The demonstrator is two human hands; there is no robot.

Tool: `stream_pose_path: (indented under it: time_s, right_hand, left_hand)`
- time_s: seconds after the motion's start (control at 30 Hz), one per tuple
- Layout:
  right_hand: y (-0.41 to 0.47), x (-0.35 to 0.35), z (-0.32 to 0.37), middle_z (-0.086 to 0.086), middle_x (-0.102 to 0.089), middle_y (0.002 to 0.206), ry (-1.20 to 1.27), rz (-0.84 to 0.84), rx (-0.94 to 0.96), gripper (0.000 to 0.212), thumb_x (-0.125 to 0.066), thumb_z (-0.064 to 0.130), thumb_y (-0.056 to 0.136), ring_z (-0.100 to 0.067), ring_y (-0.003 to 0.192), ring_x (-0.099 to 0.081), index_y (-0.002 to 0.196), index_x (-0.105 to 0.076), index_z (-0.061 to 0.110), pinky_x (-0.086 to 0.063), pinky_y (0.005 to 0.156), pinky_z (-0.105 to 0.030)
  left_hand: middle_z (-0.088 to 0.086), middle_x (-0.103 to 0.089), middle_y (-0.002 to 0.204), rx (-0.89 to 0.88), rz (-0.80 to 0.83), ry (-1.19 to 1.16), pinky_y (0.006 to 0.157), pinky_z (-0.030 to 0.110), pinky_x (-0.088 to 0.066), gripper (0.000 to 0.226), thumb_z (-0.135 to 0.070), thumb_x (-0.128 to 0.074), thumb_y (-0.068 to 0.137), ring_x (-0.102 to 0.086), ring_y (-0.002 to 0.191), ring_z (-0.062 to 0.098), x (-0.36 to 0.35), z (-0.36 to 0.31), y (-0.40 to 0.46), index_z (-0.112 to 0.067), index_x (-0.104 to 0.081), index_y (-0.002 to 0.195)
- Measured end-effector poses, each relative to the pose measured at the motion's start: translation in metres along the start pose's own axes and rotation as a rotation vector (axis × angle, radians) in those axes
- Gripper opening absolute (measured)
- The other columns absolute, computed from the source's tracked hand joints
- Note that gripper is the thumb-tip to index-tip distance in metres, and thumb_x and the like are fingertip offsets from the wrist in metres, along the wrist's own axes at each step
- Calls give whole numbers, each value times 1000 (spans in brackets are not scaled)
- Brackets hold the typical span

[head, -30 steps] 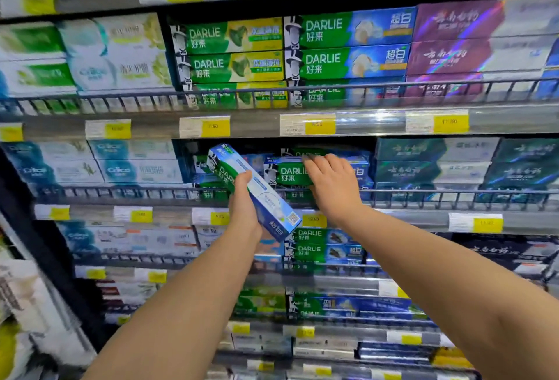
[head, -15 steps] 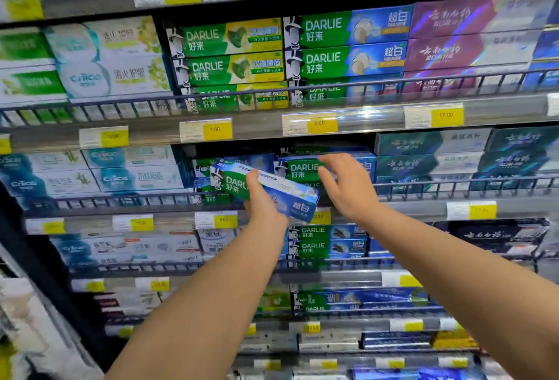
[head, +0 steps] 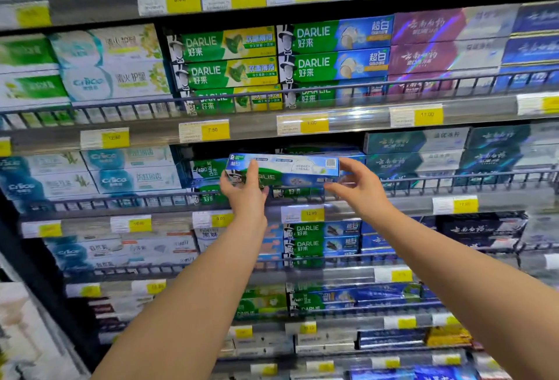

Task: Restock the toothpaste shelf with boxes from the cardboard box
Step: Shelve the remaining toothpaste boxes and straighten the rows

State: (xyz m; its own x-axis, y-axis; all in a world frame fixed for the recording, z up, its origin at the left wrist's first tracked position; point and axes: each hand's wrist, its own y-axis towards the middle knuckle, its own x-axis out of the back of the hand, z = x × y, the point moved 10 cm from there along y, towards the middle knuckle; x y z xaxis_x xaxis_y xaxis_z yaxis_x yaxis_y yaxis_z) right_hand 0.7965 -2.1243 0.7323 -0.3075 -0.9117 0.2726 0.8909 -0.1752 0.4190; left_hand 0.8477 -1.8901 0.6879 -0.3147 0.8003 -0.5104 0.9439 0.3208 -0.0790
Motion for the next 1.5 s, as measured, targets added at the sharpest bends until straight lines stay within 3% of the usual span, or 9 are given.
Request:
stream_pose_path:
  time_s: [0.13, 0.3, 0.37, 0.57, 0.77, 0.9, 1.03, 1.33, 1.5]
  right_hand:
    - [12, 23, 3, 0, -56, 111, 127, -176, -32, 46, -71, 13, 81, -13, 91, -54, 123, -52, 10, -44, 82, -20]
    - [22, 44, -7, -5, -64, 110, 179, -317, -79, 34, -69, 15, 83, -15, 99, -58, 115, -61, 8, -45, 87, -24]
    - [25, 47, -12, -4, -65, 105, 164, -353, -106, 31, -68, 15, 84, -15, 95, -59, 113, -63, 9, -47, 87, -26]
    - [21, 57, -10, 10, -58, 79, -12, -490, -91, 25, -62, 20, 89, -20, 81, -59, 112, -65, 13, -47, 74, -31]
    - [21, 52, -27, -3, -61, 117, 20, -494, -182, 36, -59, 31, 90, -11, 93, -52, 124, -57, 20, -42, 82, -28]
    - [19, 51, -30, -6, -59, 122, 83, -515, -221, 38, -58, 30, 91, -15, 102, -53, 125, -54, 14, -41, 86, -27]
    - [16, 45, -36, -4, -57, 130, 145, -517, -267, 42, -56, 28, 93, -19, 118, -53, 130, -51, 11, -39, 93, -26]
    - [14, 45, -46, -2, -61, 124, 289, -610, -322, 34, -55, 23, 93, -12, 108, -54, 124, -58, 9, -37, 88, -19]
    - [13, 47, -57, -3, -67, 109, 343, -668, -360, 24, -60, 21, 90, -13, 97, -58, 109, -67, 8, -41, 83, -23]
  left_hand:
    - [-3, -44, 114, -140, 121, 293, 83, 26, -40, 30, -21, -33, 101, -44, 99, 18, -13, -15, 0, -27, -40, 130]
    - [-1, -26, 154, -204, 246, 601, 89, 30, -37, 50, -15, -28, 103, -51, 111, 21, -33, -18, -8, -28, -16, 150]
    - [-4, -24, 155, -222, 271, 654, 78, 33, -44, 53, -14, -30, 102, -55, 91, 18, -41, -21, -7, -32, -14, 149]
    - [3, -32, 151, -251, 343, 786, 95, 34, -42, 56, -12, -41, 99, -47, 124, 26, -57, -15, -1, -25, -18, 149]
    - [-5, -38, 77, -231, 339, 852, 48, 25, -30, 55, -8, -41, 98, -38, 53, 16, -68, -9, 13, -15, -10, 143]
    - [-10, -45, 79, -265, 310, 850, 55, 28, -35, 55, -12, -42, 98, -46, 62, 15, -64, -5, 19, -19, -15, 146]
    - [8, -44, 138, -363, 219, 755, 93, 33, -42, 52, -11, -46, 95, -51, 115, 25, -56, -9, 16, -16, -31, 145]
    - [12, -64, 121, -302, 21, 423, 89, 20, -41, 35, -14, -62, 89, -59, 103, 18, -30, -15, 17, -1, -59, 122]
    - [12, -67, 111, -237, 41, 349, 98, 38, -50, 28, -12, -69, 83, -63, 101, 23, -23, -7, 35, -1, -67, 109]
